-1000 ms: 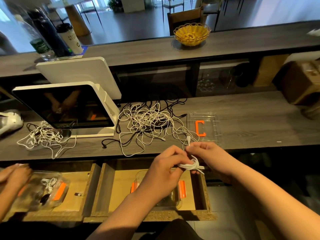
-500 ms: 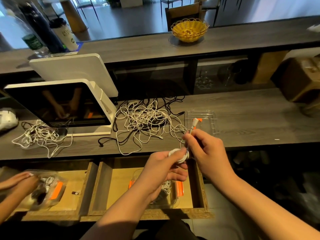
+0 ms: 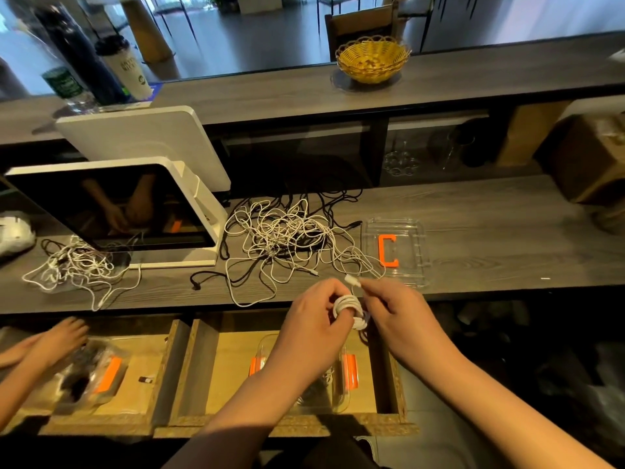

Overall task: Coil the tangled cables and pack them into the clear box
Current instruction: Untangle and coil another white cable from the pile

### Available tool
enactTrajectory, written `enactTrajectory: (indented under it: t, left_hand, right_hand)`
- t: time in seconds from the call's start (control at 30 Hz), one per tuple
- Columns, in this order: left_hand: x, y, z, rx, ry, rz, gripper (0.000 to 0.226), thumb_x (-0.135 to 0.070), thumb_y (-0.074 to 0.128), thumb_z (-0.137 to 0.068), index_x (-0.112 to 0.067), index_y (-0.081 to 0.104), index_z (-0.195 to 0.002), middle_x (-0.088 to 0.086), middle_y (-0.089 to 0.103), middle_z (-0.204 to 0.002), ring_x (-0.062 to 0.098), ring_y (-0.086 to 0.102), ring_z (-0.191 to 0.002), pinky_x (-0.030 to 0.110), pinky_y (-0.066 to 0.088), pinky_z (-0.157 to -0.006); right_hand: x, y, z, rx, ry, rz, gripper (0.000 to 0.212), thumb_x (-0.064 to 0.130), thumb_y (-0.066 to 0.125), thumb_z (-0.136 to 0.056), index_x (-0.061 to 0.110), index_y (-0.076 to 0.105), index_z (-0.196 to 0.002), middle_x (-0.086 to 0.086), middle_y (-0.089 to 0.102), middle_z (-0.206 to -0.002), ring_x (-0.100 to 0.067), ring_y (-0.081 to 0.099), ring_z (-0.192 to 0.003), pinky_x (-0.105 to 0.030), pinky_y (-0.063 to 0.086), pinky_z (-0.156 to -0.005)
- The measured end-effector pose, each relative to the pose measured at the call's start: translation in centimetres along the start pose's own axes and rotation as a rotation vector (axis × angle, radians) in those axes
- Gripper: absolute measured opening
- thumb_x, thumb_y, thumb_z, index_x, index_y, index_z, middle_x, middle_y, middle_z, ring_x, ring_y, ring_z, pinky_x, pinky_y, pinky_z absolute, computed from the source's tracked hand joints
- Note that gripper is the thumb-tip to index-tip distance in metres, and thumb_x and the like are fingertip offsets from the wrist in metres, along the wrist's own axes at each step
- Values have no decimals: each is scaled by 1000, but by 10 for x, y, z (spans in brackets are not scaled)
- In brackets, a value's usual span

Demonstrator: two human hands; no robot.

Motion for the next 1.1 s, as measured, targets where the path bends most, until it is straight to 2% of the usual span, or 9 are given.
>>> enactTrajectory:
  t: [0.1,0.23,0.37,0.43,0.6,0.67,0.77,0.9,1.1]
  left_hand:
    - [0,-7,0,-147,41,23,17,-3,69,-83,-21,69,-83,-12,62,-83,1,57,-76,10,39,-65]
    - [3,-9,1,-241,59,38,17,-3,75,-80,-19,72,-83,-9,57,-98,2,58,-88,7,43,-70]
    - [16,-8,2,-191,-104,159,18,-7,79,-78,-23,72,-82,-5,68,-74,-1,58,-61,16,47,-57]
    - [19,-10,3,-183,-175,239,19,-7,81,-77,-24,73,-79,-4,71,-66,3,62,-58,19,49,-56]
    - [29,-14,1,-275,-338,409,12,-2,82,-74,-11,77,-80,2,74,-67,6,66,-59,18,51,-57]
    - [33,-11,2,-312,-397,464,13,-4,82,-73,-12,77,-81,2,75,-70,7,68,-64,18,52,-60]
    - [36,-6,7,-361,-484,562,14,-5,81,-75,-11,78,-87,2,76,-77,8,69,-70,17,51,-61]
    - [42,2,12,-348,-584,686,15,-4,78,-77,-9,77,-90,5,76,-78,11,66,-71,24,50,-65]
    - [41,2,21,-365,-583,744,17,-1,78,-78,-7,76,-94,8,77,-83,15,70,-77,27,54,-71]
  right_hand:
    - [5,5,0,64,2,27,35,8,52,-96,29,71,-116,0,69,-94,-11,60,-90,-37,51,-84]
    - [8,4,-1,96,10,22,40,9,55,-96,40,68,-117,2,70,-97,-11,61,-92,-39,52,-86]
    - [5,11,-3,133,53,27,34,9,53,-96,32,73,-112,2,69,-96,-10,61,-89,-40,52,-85]
    - [3,14,-3,124,72,-2,30,11,54,-96,31,74,-106,7,69,-91,-6,61,-85,-38,54,-82]
    - [-2,17,0,119,133,-413,26,12,56,-97,31,72,-106,9,74,-96,-5,67,-91,-26,54,-81]
    - [-4,20,4,120,145,-492,23,17,59,-96,27,67,-115,4,73,-98,-12,68,-93,-27,56,-83]
    - [-4,26,11,72,186,-610,30,17,68,-90,19,59,-119,-9,69,-85,-26,68,-85,-32,56,-75]
    - [-6,28,17,-9,193,-683,28,13,72,-86,12,62,-112,-3,72,-78,-32,69,-83,-27,54,-70]
    - [-2,35,30,-77,214,-795,21,14,70,-88,11,67,-109,-14,73,-83,-34,70,-82,-38,60,-66]
Point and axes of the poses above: each hand's wrist, its own z-axis away from the middle knuckle, its own y-axis out of the palm, x = y × z, the point moved 5 cm from there along -z, towards the middle knuckle
